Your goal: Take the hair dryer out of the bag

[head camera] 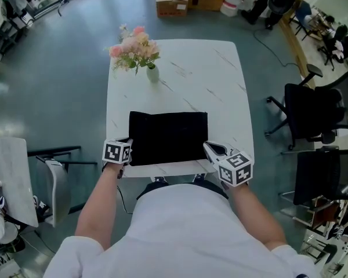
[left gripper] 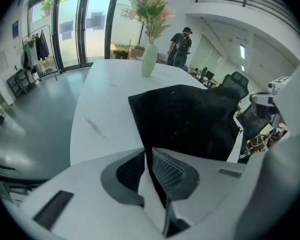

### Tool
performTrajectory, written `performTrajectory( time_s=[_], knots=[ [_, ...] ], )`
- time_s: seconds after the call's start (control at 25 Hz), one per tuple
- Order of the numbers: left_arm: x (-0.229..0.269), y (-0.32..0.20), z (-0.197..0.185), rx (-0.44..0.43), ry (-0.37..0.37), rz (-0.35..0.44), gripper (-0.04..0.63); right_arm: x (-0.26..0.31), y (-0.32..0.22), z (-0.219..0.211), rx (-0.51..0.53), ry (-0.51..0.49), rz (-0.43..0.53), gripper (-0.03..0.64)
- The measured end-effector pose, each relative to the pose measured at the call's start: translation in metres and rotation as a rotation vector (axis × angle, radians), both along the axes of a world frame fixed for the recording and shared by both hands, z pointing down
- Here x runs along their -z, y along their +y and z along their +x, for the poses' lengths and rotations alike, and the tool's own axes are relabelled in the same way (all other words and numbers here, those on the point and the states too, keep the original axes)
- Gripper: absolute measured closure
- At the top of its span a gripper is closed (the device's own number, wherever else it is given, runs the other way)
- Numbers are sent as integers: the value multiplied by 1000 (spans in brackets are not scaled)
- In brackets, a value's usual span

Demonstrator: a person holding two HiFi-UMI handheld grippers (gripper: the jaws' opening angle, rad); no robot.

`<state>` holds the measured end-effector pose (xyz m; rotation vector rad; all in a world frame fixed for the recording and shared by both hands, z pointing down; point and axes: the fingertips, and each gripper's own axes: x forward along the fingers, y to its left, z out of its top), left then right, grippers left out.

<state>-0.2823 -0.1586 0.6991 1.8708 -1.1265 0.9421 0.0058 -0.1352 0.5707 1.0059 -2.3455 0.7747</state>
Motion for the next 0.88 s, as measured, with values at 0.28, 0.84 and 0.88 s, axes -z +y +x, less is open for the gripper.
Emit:
performTrajectory(
  time_s=[0.28, 0.84, 0.88],
  knots=[
    [57, -2, 18, -89, -6, 197, 474, 1, -6, 12, -15, -6, 11, 601],
    [45, -5, 168, -884, -344, 250, 462, 1, 0, 17, 22, -20, 12, 601],
    [42, -3, 166, -895, -348, 233, 462, 1, 1, 18, 18, -21, 10, 601]
  ],
)
